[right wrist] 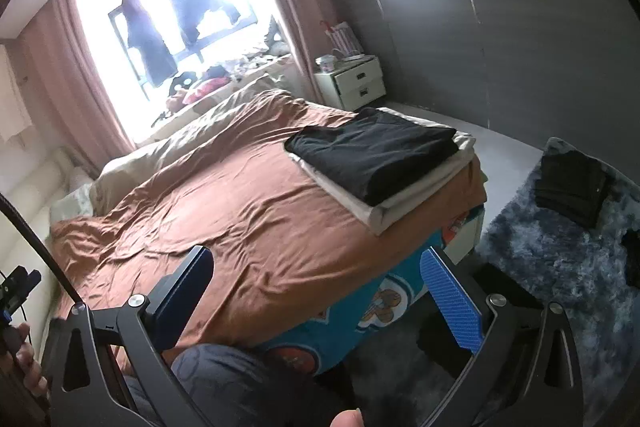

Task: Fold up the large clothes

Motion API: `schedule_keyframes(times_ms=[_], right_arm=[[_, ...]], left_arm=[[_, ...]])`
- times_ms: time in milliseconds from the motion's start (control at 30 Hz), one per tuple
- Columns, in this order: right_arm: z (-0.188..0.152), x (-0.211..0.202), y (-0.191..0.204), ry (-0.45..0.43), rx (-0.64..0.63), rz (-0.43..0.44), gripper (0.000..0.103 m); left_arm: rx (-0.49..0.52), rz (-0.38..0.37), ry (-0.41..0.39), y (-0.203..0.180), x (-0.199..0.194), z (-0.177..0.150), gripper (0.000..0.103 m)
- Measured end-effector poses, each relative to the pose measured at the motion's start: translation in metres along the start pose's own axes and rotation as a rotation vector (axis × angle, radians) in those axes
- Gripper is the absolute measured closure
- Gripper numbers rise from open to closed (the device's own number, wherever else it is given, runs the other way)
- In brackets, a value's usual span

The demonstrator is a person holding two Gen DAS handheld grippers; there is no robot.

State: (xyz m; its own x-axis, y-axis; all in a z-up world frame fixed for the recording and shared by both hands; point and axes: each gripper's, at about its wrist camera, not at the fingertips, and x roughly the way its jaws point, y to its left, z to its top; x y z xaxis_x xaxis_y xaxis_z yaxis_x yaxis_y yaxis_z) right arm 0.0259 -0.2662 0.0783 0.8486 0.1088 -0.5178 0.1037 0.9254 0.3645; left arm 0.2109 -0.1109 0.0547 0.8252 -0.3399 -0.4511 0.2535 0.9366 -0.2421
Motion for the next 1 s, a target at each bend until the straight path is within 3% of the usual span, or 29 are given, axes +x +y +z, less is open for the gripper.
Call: schedule_keyframes(times_ms=[500,1000], right_arm=[[-0.058,-0.04,0.01,-0.015,-0.091,0.065,0.0],[-0.112,-0.067,0.028,-0.042,-0.182,0.089,0.0]], left_arm=[[0.011,0.16,-0.137,-0.002,-0.098,-0.062,0.0],[-0.028,0.272,-0.186,-0.01,-0.149,-0.125,0.0]])
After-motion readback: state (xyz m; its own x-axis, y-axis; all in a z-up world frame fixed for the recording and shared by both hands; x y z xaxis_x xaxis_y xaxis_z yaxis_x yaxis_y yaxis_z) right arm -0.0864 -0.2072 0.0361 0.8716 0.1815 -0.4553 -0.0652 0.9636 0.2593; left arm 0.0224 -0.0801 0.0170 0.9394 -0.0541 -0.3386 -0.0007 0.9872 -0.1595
